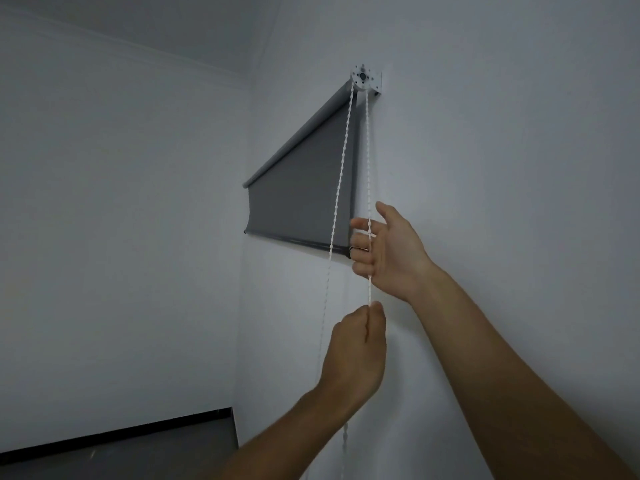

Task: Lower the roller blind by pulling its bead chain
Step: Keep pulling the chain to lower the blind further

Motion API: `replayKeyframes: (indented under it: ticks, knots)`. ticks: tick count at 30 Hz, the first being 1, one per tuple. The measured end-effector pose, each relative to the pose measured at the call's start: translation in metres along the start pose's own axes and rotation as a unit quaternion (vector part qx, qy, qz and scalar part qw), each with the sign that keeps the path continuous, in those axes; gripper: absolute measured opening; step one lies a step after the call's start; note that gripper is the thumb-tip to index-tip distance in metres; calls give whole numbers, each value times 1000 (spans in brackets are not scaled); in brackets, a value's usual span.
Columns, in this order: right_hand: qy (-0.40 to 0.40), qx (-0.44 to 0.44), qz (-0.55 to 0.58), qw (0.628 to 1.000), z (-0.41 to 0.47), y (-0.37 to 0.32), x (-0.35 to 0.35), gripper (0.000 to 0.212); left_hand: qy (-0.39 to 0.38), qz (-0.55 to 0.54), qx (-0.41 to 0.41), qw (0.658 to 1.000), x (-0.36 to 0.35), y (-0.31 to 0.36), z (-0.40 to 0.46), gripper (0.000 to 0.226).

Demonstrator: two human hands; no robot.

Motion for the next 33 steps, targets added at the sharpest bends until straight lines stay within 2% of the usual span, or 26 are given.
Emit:
replayKeyframes:
  ticks: [4,9,11,16,18,22,26,30,33]
  knots:
    - [36,40,4,999,2,-3,5,50,-12,6,-1,1000,2,2,1,49]
    - [43,91,-30,995,-8,-9,7,51,-28,-83,162,983,2,-19,8,67]
    - [39,97,-45,993,-14,-6,7,52,-32,-100,171,980,4,-18,15,73]
    - [64,103,-105,987,-30,16,6,56,-22,-162,166,973,10,0,43,75]
    - [75,104,-117,985,-37,25,8,61,-17,-180,173,968,11,7,54,71]
    - [56,98,-108,988,-49,38,6,48,-21,-169,179,969,17,21,74,68]
    - [36,71,-136,987,-59,57,4,46,-61,-215,208,952,11,35,87,61]
    - [30,70,-148,986,-64,62,7,46,-93,-220,229,944,0,46,90,33]
    - [6,62,-176,982,-62,61,5,47,-48,-227,227,946,1,48,91,35]
Point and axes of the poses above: each hand's wrist, its own z-axis towards the middle knuckle, its own x-axis out of the back of the hand, y = z × x, the point moved 10 cm from there along z, towards the middle knuckle, and after that the axes turned 7 degrees about -z, right-handed, at the moved point
